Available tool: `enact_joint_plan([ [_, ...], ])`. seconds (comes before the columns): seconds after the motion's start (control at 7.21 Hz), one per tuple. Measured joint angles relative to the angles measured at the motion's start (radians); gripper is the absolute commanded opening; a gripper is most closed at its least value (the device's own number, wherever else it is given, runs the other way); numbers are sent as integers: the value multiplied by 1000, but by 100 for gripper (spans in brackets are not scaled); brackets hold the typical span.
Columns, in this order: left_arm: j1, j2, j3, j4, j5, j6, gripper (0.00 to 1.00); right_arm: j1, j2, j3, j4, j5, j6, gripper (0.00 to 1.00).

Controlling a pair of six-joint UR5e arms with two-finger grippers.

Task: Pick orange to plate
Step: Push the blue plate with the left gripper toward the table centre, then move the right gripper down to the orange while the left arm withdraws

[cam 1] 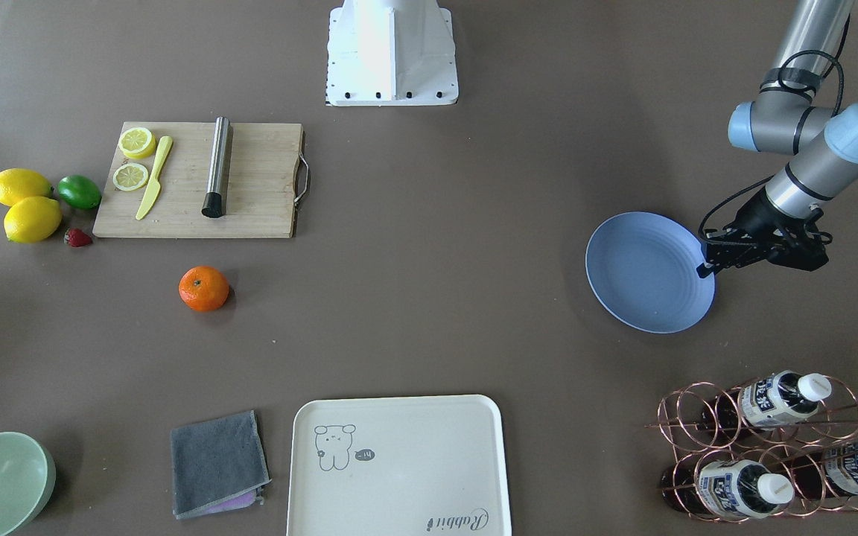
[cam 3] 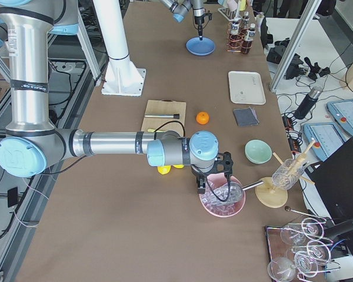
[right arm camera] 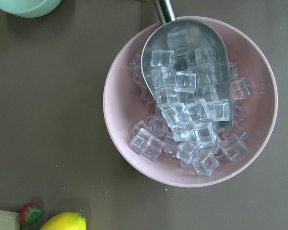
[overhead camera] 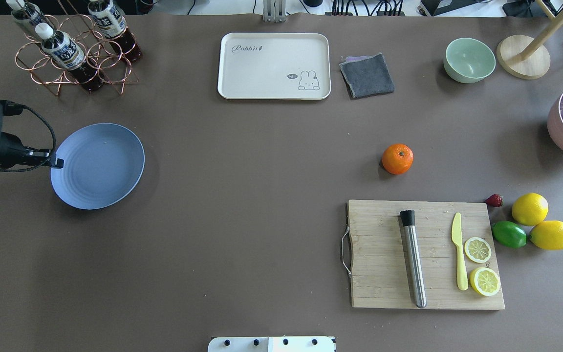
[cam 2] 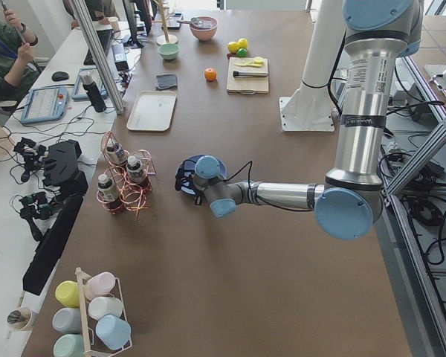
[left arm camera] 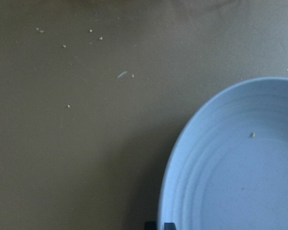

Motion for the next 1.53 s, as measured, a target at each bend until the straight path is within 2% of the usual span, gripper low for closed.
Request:
enact_joint_plan([
  [0.28,-80,-52,-54,111,-110,-16,0,0,-1,18,1,-2,23,100],
  [0.42,-88,-81,-111,202,-104,-33,0,0,-3,37,1,-3,50,100],
  [0.69,-14,-137,-215,337,-8,-130,0,-22,2,92,1,-5,165,100],
  [0.83,50,-164,-244,361,52,-202,0,-60,19,122,0,-9,249,100],
  [1.11,173,-237,-263,373,145,-358,0,-168,92,157,0,-48,422,100],
  [1.53,330,-333,-257,375,283,-543,0,-346,226,162,0,-140,644,100],
])
